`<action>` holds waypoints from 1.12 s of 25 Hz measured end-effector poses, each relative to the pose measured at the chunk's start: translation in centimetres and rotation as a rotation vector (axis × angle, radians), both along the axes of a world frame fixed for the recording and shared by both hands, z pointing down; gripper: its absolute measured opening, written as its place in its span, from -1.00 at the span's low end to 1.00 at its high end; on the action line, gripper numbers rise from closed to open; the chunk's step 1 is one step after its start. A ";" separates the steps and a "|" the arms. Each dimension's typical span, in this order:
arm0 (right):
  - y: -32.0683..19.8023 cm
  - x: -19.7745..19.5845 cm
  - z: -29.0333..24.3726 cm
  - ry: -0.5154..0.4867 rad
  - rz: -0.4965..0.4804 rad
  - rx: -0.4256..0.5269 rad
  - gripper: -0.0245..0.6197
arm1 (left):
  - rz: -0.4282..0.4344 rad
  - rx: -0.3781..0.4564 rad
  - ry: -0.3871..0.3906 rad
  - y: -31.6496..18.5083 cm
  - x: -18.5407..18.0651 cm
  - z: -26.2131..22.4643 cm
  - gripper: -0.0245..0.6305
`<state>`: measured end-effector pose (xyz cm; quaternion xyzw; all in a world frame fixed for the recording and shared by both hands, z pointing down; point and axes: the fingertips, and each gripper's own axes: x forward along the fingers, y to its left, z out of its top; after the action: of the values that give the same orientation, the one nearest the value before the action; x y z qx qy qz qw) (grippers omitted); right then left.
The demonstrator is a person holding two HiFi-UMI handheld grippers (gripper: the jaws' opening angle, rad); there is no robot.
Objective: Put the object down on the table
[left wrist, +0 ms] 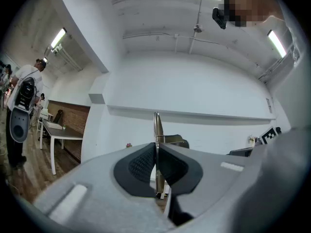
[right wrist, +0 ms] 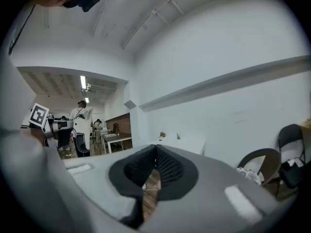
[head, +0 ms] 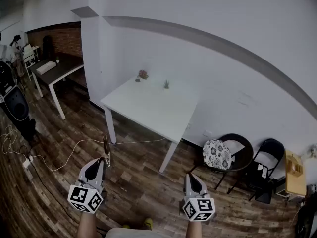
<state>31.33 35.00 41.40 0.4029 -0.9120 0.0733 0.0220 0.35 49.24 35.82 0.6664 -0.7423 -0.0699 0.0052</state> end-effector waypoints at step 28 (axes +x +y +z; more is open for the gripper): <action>-5.3 1.9 -0.1 -0.018 -0.026 0.018 -0.91 | -0.013 -0.029 -0.007 -4.8 3.3 0.4 -0.90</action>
<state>33.26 29.66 41.26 0.3904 -0.9180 0.0687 0.0111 3.64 44.42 36.27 0.6616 -0.7476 -0.0570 0.0118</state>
